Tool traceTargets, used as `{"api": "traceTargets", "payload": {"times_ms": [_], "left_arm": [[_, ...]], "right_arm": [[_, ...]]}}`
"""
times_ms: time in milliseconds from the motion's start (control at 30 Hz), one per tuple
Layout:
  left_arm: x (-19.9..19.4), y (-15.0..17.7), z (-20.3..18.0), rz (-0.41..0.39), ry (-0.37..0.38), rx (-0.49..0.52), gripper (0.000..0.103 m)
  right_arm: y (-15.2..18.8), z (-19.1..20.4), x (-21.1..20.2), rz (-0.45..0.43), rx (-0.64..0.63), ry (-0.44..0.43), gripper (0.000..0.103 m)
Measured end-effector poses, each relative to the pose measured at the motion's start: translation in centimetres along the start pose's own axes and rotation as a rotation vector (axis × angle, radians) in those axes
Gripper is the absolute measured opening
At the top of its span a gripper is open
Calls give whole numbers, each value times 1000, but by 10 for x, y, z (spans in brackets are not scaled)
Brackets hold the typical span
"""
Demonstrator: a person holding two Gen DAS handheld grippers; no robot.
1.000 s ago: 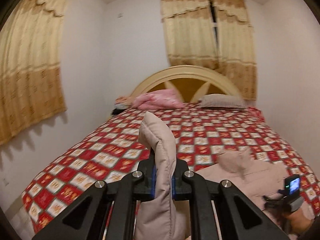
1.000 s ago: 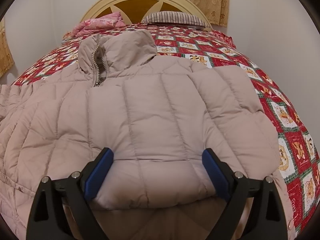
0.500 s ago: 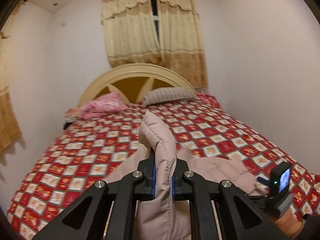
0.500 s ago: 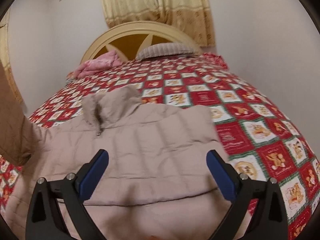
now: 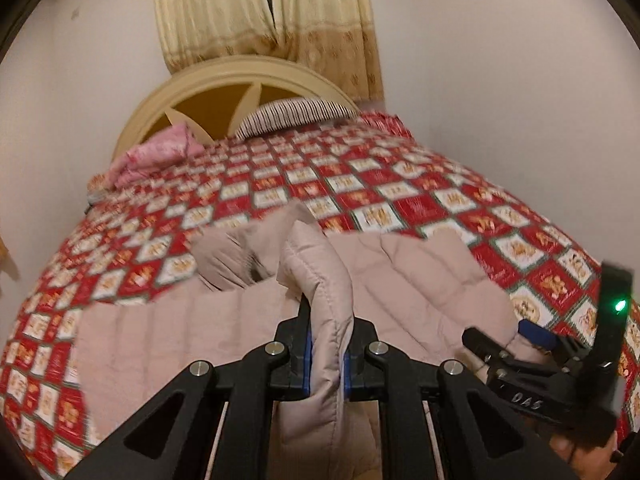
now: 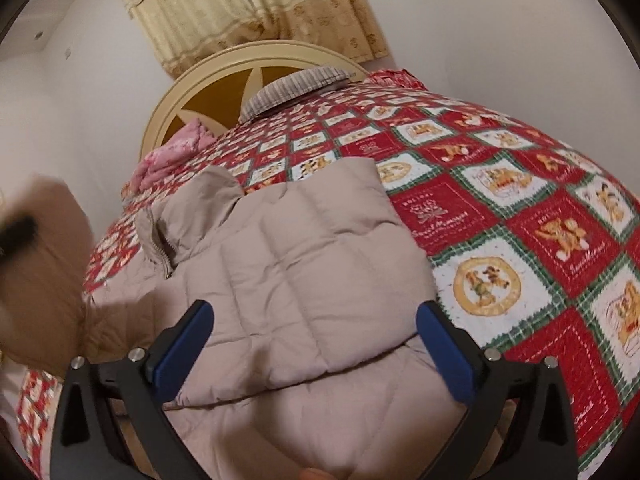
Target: Fold large clothes
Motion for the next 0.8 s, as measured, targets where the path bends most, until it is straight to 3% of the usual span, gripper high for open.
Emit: {"api": "traceTargets", "payload": {"times_ms": [233, 333, 400, 467, 567, 667, 800], "left_arm": [[31, 13, -24, 66, 18, 6, 18], [26, 8, -31, 63, 22, 14, 41], [13, 3, -34, 13, 15, 33, 77], [-3, -2, -35, -49, -3, 54, 87], [-17, -4, -25, -80, -13, 92, 87], [-19, 3, 9, -83, -86, 120, 87], [0, 19, 94, -32, -285, 100, 87]], "right_arm": [[-1, -12, 1, -10, 66, 2, 103], [-1, -14, -1, -19, 76, 8, 103], [-1, -16, -2, -24, 83, 11, 103], [-1, -17, -2, -27, 88, 14, 103], [0, -18, -2, -27, 91, 14, 103], [-1, -19, -3, -30, 94, 15, 103], [-9, -11, -17, -73, 49, 45, 103]]}}
Point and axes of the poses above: each gripper's, at about its wrist camera, not at the fingertips, and x roughly the way its jaws point, z to its left, y to its underside, the point moved 3 cm from there along x, roughly the way its jaws point, and after that the axes turned 4 degrees about -z, right-handed, at the moved point
